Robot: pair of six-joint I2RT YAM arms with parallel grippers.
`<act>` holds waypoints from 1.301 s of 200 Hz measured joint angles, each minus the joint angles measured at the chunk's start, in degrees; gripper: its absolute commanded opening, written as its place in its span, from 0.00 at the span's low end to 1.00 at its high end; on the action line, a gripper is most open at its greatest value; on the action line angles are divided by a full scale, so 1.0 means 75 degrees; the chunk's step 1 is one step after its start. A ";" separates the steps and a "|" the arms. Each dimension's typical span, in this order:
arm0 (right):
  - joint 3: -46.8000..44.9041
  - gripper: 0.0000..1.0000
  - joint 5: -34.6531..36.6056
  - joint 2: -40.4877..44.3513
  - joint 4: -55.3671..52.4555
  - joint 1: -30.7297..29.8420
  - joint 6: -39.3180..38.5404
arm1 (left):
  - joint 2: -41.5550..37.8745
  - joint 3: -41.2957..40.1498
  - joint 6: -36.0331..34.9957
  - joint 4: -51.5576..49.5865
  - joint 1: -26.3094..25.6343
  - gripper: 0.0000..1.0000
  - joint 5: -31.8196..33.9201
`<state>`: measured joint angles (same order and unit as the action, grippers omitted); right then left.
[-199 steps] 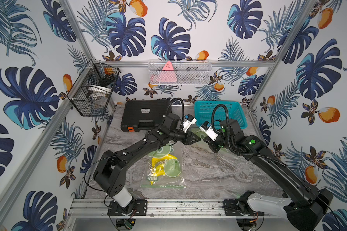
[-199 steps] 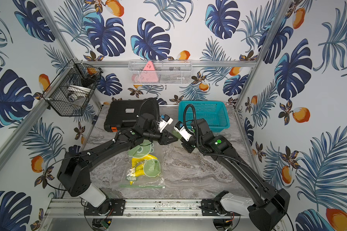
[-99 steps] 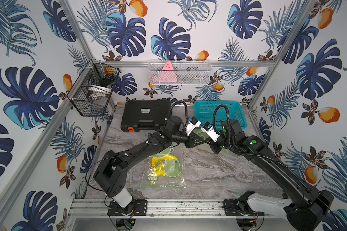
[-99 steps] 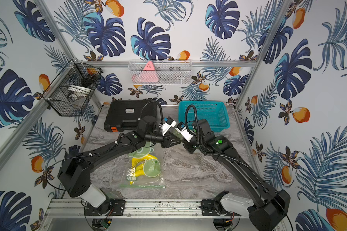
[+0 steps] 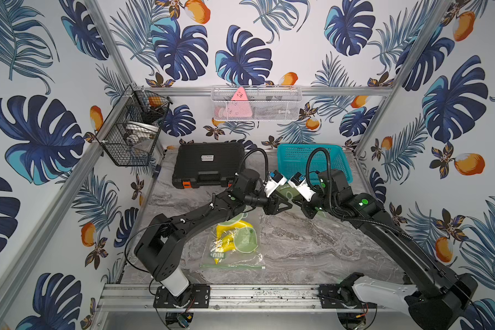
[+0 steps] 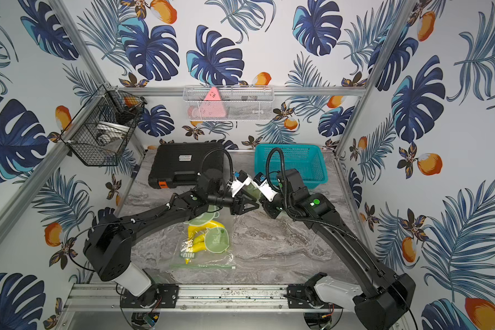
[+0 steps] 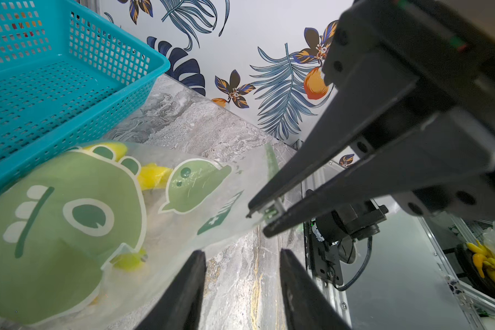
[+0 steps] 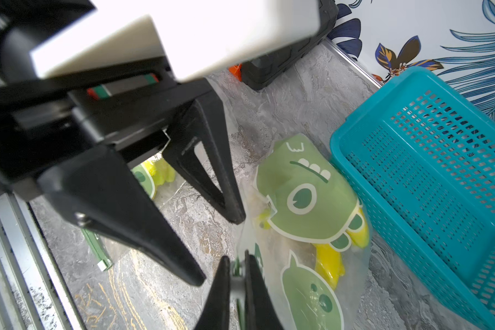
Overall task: Open the zip-top bag and take out the banana
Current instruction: Pick up the zipper food storage bag at the center of the board.
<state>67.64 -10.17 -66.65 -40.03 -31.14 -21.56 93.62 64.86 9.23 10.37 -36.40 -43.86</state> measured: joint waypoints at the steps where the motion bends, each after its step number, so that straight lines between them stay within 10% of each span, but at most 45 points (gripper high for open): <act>1: 0.0000 0.00 -0.0003 0.0003 0.0000 0.0000 0.0000 | 0.0003 -0.0009 -0.0006 0.0023 0.0000 0.50 0.0000; 260: 0.0361 0.00 -0.0679 0.0012 -0.0455 0.0251 -0.0076 | 0.0125 -0.0764 -0.1128 0.2314 -0.0189 0.56 0.0455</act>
<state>70.35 -15.27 -66.57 -43.44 -29.26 -22.13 94.56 59.13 0.78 27.73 -37.82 -40.45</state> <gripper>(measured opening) 0.101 0.579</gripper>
